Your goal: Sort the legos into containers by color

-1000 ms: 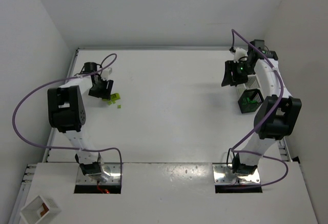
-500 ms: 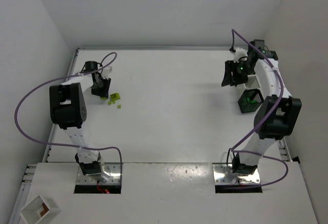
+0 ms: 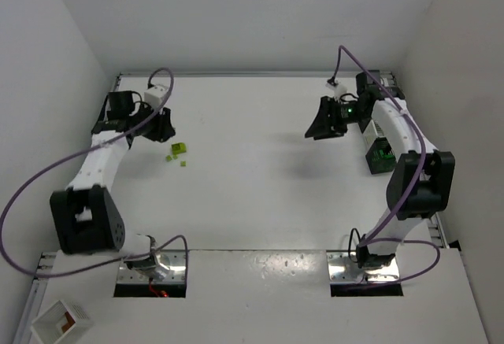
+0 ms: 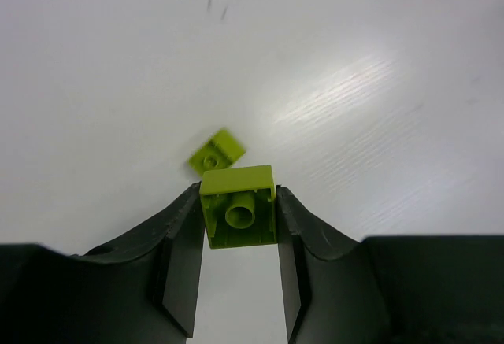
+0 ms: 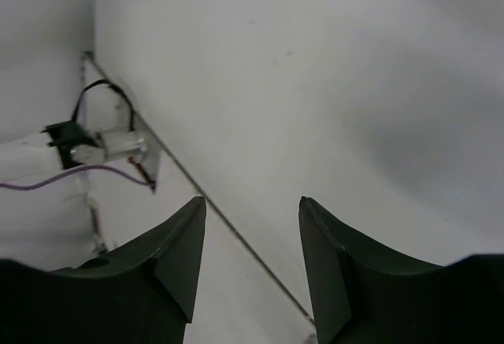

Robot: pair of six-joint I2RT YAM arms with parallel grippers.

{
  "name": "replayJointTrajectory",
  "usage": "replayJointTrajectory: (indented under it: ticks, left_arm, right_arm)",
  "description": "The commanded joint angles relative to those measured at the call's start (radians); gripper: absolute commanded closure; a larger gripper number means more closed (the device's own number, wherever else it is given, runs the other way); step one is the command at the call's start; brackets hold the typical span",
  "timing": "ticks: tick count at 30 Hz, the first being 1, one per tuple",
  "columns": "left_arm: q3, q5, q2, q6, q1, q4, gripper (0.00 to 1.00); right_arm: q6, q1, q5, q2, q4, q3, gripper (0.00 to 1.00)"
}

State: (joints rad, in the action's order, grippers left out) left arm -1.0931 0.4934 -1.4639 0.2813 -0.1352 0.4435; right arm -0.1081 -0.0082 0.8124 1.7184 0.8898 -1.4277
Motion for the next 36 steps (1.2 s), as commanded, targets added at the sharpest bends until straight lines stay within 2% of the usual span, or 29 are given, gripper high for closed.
replayJointTrajectory:
  ticks: [1,4,9,16,19,22,36]
  left_arm:
    - [0.016,0.23,0.183,0.033,0.063,-0.063,0.82]
    - [0.042,0.283,0.281,-0.019,0.159,-0.063,0.82]
    - [0.052,0.31,0.318,-0.093,0.36,-0.063,0.8]
    - [0.01,0.208,0.272,-0.134,0.571,-0.074,0.8]
    - [0.001,0.208,0.243,-0.145,0.605,-0.097,0.8]
    - [-0.008,0.208,0.232,-0.154,0.615,-0.097,0.8]
    - [-0.017,0.154,0.214,-0.145,0.666,-0.088,0.8]
  right_arm:
    - [-0.081,0.03,0.213,0.016,-0.069,0.003,0.49]
    - [-0.131,0.079,0.286,0.067,-0.08,-0.049,0.49]
    - [-0.22,0.187,0.408,0.118,-0.178,-0.086,0.49]
    - [-0.251,0.303,0.425,0.118,-0.196,-0.117,0.46]
    - [-0.265,0.312,0.473,0.128,-0.21,-0.117,0.35]
    - [-0.307,0.336,0.514,0.15,-0.232,-0.117,0.32]
    - [-0.361,0.419,0.481,0.204,-0.285,-0.099,0.31]
